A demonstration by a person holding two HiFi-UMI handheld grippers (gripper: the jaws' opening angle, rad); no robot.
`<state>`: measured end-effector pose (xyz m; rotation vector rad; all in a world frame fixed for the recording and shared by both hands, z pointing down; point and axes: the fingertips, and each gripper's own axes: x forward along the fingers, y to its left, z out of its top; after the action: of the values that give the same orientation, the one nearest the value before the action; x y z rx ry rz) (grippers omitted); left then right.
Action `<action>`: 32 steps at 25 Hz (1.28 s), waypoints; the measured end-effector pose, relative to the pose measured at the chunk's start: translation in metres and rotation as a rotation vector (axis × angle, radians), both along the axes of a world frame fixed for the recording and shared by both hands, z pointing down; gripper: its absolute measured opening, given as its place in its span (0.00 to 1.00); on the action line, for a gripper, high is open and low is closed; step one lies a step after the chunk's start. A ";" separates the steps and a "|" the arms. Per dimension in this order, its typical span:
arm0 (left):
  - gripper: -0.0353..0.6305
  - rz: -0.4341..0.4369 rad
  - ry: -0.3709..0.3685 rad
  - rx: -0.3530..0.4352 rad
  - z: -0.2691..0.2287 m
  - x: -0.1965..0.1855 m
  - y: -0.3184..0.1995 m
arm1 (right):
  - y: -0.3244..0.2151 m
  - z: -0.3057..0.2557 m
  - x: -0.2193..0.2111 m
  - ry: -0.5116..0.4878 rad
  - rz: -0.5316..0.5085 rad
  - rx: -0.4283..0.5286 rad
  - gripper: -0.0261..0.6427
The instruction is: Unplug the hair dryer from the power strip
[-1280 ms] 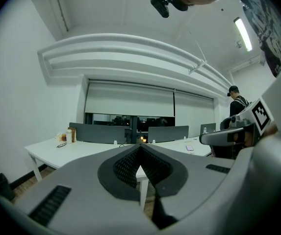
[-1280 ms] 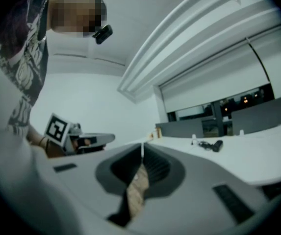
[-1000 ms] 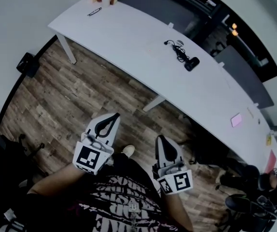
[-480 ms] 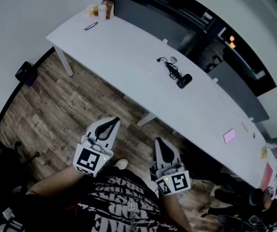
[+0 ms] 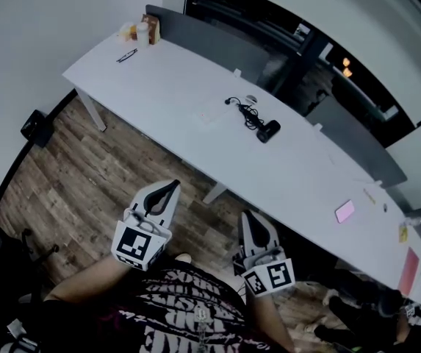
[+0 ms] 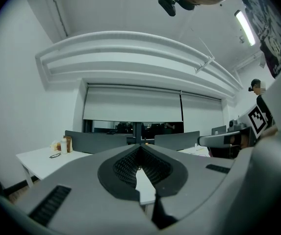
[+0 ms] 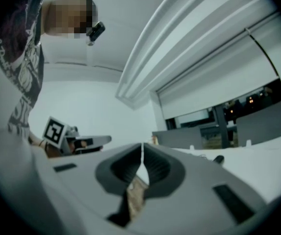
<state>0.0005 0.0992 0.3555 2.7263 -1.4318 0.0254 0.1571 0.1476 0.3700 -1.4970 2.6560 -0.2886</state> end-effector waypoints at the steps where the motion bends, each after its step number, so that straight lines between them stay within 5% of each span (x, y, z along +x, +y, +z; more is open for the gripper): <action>1: 0.09 -0.003 -0.001 -0.001 0.001 0.000 0.000 | -0.002 0.000 0.002 -0.006 0.002 0.000 0.09; 16: 0.09 -0.056 -0.053 -0.058 0.017 -0.030 -0.004 | -0.014 0.016 -0.018 -0.054 -0.043 -0.048 0.09; 32: 0.09 0.052 -0.089 -0.050 0.022 -0.022 -0.050 | -0.050 0.020 -0.025 -0.048 0.034 -0.072 0.09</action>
<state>-0.0211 0.0493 0.3772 2.7533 -1.3615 0.1845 0.1316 0.0979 0.3899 -1.5340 2.6068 -0.4167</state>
